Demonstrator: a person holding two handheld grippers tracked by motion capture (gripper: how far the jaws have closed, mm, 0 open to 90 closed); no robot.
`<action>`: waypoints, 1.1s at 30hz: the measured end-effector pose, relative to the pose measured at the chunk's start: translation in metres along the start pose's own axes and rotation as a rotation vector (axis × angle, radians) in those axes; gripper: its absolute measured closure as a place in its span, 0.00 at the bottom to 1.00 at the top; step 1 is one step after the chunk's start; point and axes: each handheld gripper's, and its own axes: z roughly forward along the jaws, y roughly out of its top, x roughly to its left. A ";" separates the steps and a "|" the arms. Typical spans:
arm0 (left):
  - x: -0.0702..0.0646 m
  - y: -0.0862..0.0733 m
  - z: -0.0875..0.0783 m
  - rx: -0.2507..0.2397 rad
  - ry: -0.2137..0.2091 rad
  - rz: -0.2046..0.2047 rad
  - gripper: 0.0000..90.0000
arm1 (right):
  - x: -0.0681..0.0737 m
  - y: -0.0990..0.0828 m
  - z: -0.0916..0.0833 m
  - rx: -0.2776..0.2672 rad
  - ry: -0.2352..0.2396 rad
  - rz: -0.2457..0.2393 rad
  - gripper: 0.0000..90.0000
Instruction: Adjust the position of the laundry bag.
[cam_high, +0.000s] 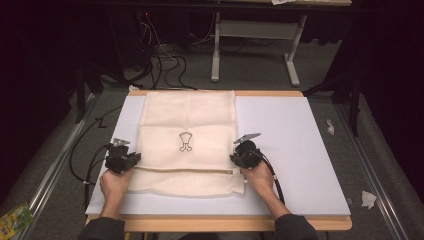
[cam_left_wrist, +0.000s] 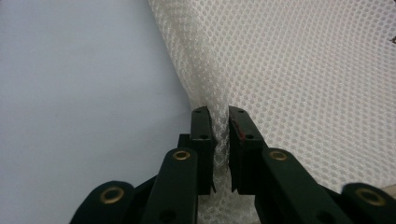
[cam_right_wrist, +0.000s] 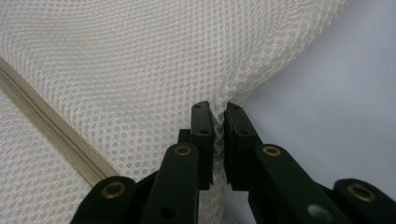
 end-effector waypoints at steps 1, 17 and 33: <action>0.001 0.002 0.000 0.005 -0.006 -0.001 0.92 | 0.000 0.000 0.000 -0.001 0.003 0.001 0.95; 0.007 0.004 -0.005 -0.037 -0.059 -0.065 0.95 | -0.005 0.000 -0.008 -0.044 0.020 -0.002 0.97; 0.002 0.013 -0.011 -0.060 -0.091 -0.054 0.96 | -0.015 0.001 -0.016 -0.061 0.042 0.027 0.97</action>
